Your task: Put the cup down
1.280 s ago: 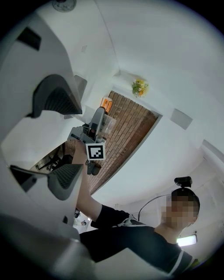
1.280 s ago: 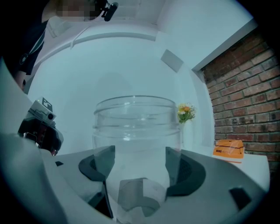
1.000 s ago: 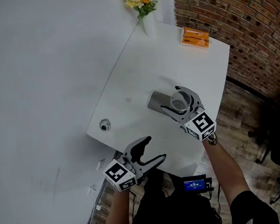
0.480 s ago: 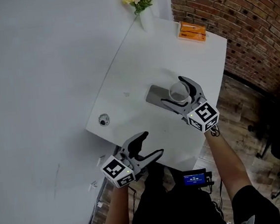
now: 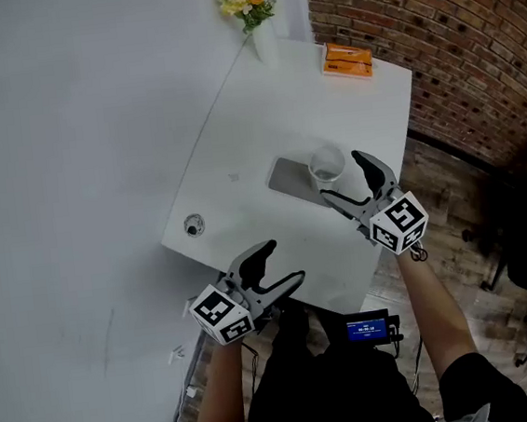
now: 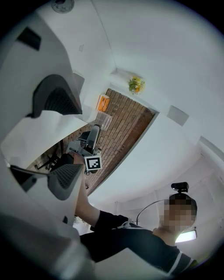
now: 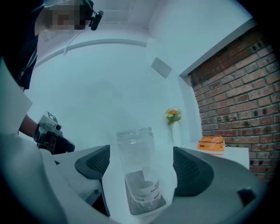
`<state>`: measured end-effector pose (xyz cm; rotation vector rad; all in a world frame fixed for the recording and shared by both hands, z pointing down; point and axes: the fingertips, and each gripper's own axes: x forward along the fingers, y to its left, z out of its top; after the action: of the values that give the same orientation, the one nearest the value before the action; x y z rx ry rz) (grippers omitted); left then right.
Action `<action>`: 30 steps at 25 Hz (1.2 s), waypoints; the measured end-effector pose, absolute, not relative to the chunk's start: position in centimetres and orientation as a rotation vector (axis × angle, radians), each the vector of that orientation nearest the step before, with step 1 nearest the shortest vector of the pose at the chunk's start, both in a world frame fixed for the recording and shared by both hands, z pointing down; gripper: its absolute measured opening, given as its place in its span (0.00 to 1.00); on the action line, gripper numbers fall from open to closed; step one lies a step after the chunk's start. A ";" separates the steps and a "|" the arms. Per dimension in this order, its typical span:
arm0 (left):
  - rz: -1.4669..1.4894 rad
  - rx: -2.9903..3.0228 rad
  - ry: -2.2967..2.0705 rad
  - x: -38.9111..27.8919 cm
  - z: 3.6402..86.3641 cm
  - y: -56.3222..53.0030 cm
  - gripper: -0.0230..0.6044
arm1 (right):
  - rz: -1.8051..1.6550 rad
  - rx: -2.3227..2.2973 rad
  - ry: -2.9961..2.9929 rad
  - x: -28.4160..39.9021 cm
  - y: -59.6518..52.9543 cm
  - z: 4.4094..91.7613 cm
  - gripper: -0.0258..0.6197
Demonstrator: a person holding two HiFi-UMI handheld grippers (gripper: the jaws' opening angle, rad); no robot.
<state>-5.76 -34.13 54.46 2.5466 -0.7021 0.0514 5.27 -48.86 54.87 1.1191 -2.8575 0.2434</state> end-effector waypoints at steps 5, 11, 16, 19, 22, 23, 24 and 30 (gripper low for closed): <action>0.051 2.576 -0.685 -5.6 53.9 -34.0 0.61 | 0.329 1.186 -2.848 7.1 -46.8 54.0 0.73; 0.034 2.628 -0.646 -5.1 52.4 -33.8 0.60 | 0.418 1.141 -2.849 7.0 -43.0 52.4 0.72; 0.014 2.671 -0.609 -4.4 50.8 -33.6 0.59 | 0.501 1.100 -2.873 6.1 -39.1 50.4 0.71; 0.000 2.688 -0.587 -4.0 50.0 -33.5 0.59 | 0.527 1.110 -2.883 6.0 -37.3 49.4 0.70; -0.012 2.715 -0.567 -3.7 49.3 -33.7 0.59 | 0.526 1.137 -2.878 6.2 -36.0 48.7 0.69; -0.015 2.722 -0.560 -3.6 49.1 -33.7 0.59 | 0.528 1.147 -2.872 6.3 -35.6 48.7 0.69; -0.019 2.728 -0.555 -3.5 48.9 -33.6 0.58 | 0.534 1.160 -2.866 6.5 -35.2 48.7 0.69; -0.014 2.760 -0.527 -2.7 48.0 -32.4 0.58 | 0.593 1.231 -2.854 7.2 -33.4 48.7 0.66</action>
<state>-2.68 -32.38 48.01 2.7598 -0.5272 -0.0136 7.17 -33.41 48.71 1.2311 -2.8540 0.5931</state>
